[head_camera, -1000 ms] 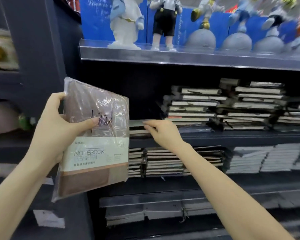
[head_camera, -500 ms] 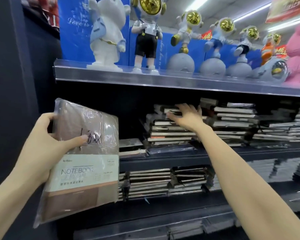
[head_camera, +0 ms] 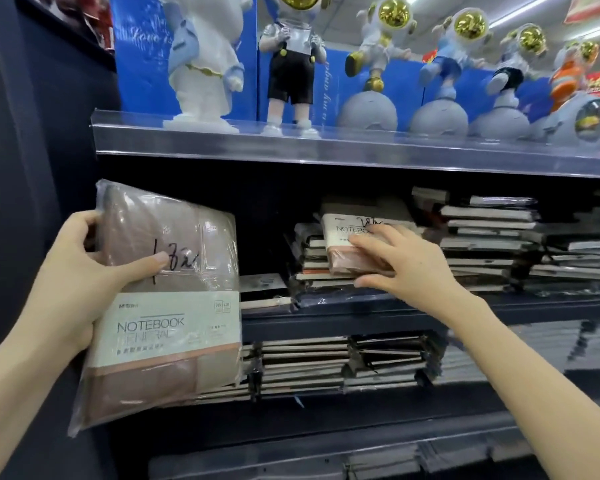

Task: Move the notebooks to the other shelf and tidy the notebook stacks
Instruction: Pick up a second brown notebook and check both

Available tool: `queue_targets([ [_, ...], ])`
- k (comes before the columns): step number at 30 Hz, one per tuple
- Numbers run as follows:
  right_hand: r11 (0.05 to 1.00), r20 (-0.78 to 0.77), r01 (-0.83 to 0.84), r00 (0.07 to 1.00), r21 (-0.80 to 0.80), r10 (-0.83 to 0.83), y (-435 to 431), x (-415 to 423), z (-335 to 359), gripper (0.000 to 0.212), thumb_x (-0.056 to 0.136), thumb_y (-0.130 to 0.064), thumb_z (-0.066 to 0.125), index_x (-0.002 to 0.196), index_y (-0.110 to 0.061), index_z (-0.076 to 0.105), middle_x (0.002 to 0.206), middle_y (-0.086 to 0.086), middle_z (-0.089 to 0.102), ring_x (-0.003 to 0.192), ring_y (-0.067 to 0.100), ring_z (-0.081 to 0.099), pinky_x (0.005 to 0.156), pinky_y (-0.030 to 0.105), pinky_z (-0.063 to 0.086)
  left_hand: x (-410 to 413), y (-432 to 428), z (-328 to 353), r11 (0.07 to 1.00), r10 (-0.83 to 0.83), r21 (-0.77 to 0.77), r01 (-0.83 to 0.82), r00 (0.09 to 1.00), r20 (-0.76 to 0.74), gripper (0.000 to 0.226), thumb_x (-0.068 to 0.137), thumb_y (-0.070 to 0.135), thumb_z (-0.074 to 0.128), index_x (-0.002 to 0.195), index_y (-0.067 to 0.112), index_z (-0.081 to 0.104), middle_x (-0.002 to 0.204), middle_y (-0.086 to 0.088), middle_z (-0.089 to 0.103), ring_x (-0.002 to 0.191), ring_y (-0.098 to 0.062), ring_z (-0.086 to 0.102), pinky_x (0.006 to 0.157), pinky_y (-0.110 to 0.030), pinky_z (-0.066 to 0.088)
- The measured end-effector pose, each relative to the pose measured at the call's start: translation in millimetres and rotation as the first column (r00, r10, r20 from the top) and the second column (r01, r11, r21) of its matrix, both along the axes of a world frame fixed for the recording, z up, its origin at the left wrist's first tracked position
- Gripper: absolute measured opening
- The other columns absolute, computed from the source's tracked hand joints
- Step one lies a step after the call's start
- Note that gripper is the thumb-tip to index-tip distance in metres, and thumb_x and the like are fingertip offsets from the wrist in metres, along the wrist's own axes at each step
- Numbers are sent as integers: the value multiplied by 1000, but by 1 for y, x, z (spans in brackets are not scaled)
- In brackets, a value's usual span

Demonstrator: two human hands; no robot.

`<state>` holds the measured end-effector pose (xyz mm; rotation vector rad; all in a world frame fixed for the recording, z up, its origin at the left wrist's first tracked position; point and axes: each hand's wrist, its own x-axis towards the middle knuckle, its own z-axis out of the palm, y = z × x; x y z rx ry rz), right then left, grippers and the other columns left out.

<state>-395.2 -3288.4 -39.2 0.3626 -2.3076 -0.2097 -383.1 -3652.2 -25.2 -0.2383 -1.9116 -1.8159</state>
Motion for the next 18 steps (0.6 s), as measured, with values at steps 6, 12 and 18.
queue_targets([
  [6, 990, -22, -18, 1000, 140, 22, -3, -9, -16, 57, 85, -47, 42, 127, -11, 58, 126, 24, 59, 107, 48, 58, 84, 59, 48, 2, 13, 1, 990, -100, 110, 90, 991, 90, 46, 64, 6, 79, 92, 30, 51, 93, -2, 66, 64, -16, 70, 44, -28, 54],
  [12, 994, 78, -89, 993, -65, 94, -7, 5, 1, 55, 92, -44, 31, 131, -15, 57, 131, 16, 58, 117, 40, 56, 93, 46, 45, -7, 70, -7, 950, -237, 251, 188, 955, 181, 39, 78, 5, 73, 108, 6, 47, 90, -12, 64, 60, -18, 66, 43, -29, 53],
  [18, 938, -86, -261, 965, -230, 248, -22, 33, 2, 39, 93, -35, 45, 120, -16, 66, 123, 6, 65, 116, 28, 61, 97, 30, 41, -27, 112, -14, 890, -327, 411, 199, 906, 270, 51, 81, 13, 73, 118, 4, 40, 108, -16, 61, 74, -23, 69, 51, -35, 57],
])
